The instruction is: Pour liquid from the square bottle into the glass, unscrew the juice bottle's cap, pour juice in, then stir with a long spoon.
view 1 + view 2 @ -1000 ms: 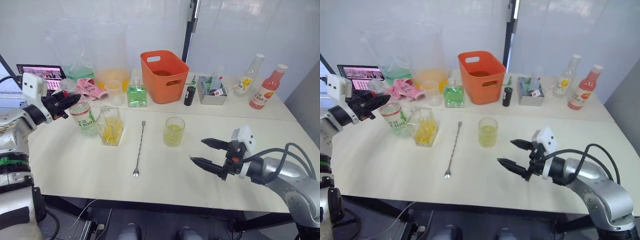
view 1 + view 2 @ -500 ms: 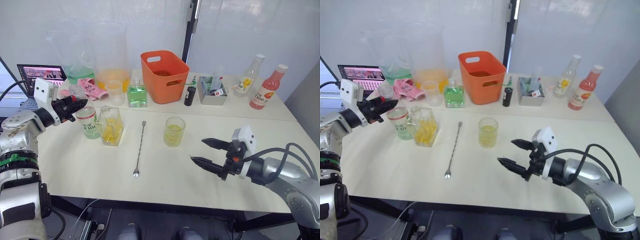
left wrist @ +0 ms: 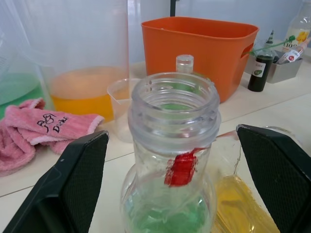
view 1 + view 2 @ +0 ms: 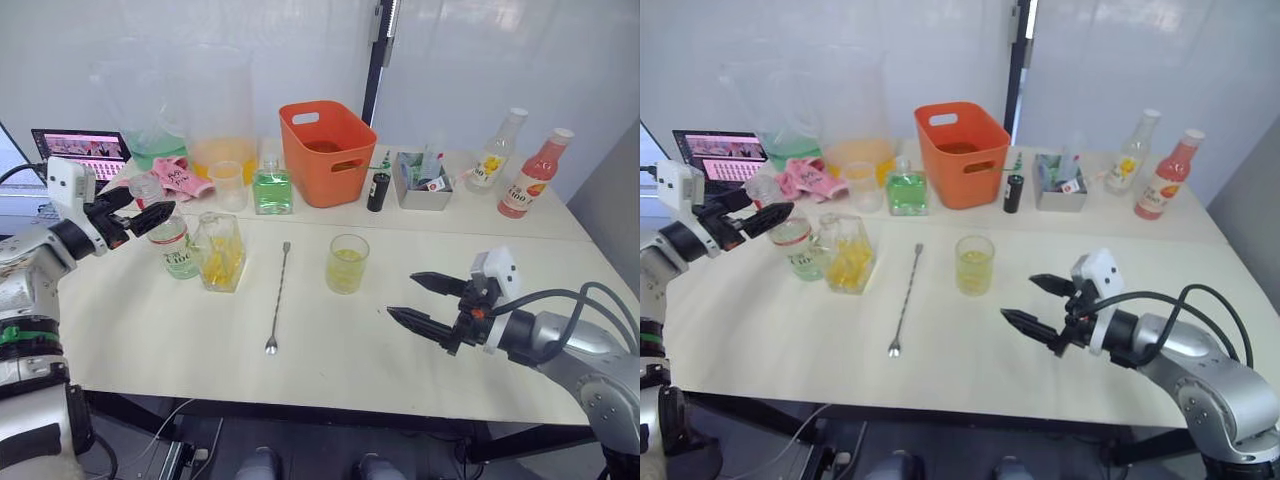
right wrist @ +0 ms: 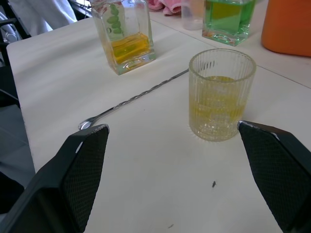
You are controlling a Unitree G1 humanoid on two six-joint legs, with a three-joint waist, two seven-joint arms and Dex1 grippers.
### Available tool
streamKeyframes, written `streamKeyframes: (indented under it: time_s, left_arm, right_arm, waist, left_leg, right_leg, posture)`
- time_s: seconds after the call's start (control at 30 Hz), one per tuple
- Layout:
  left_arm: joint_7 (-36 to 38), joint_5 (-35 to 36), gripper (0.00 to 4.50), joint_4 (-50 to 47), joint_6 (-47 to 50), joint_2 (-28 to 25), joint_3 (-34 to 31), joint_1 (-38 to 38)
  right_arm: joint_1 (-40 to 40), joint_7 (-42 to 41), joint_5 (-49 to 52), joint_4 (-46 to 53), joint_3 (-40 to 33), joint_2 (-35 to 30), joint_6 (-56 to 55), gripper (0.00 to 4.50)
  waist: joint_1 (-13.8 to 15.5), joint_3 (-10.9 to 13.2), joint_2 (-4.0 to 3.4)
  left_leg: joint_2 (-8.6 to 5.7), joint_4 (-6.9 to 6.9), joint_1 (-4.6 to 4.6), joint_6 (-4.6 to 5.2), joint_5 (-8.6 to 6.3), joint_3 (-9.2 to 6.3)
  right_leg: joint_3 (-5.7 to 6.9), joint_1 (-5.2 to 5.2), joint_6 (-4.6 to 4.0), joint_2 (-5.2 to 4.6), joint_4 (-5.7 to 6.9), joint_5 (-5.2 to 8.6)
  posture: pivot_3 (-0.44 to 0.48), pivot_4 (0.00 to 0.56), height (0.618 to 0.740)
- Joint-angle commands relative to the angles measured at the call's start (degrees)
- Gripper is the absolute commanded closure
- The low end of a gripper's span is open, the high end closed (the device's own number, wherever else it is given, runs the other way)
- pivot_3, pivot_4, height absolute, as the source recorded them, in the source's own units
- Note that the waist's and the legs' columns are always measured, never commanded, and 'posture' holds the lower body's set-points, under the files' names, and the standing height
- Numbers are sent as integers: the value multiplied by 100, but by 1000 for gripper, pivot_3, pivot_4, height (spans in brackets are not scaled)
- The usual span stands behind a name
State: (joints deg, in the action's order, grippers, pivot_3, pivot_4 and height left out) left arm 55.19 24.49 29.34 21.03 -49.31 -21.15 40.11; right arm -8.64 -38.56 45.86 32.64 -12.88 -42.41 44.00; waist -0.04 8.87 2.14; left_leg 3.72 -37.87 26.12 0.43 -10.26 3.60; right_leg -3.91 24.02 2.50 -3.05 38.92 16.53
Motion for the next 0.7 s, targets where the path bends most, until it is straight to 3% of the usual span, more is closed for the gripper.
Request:
streamKeyframes:
  time_s: [0.03,0.13,0.3,0.53,0.7]
  left_arm:
    - [7,284,34,-474,227,-371,-468,-209]
    - [29,445,34,-668,395,-534,-691,-460]
    - [689,796,34,-921,675,-942,-1387,-1733]
    - [883,727,34,-1256,241,-579,-1676,-3207]
    - [868,480,34,-1156,-430,-227,-1534,-3844]
  right_arm:
    - [15,113,16,0,-407,-104,-52,0]
    - [101,221,-41,-56,-587,-115,-63,0]
    - [592,565,-269,-158,-1234,-101,-109,0]
    - [1859,823,-667,-264,-2371,253,-440,0]
    - [2892,400,-662,-371,-3003,683,-910,0]
  waist:
    - [-13,0,0]
    - [-30,0,0]
    - [-66,0,-1]
    - [-9,-7,3]
    - [-22,-11,6]
  left_leg:
    - [0,0,0,0,0,0]
    - [1,0,0,0,0,0]
    - [2,4,-3,0,-1,3]
    - [6,7,-10,-7,3,10]
    - [14,16,-30,-7,2,17]
  right_leg:
    - [0,1,0,0,0,0]
    - [0,1,0,0,1,0]
    - [0,1,0,-3,0,0]
    - [2,-8,-7,-7,-16,5]
    - [3,-33,-16,-7,-41,12]
  posture:
    - [0,150,739]
    - [0,150,739]
    - [0,150,739]
    - [0,150,739]
    - [0,150,739]
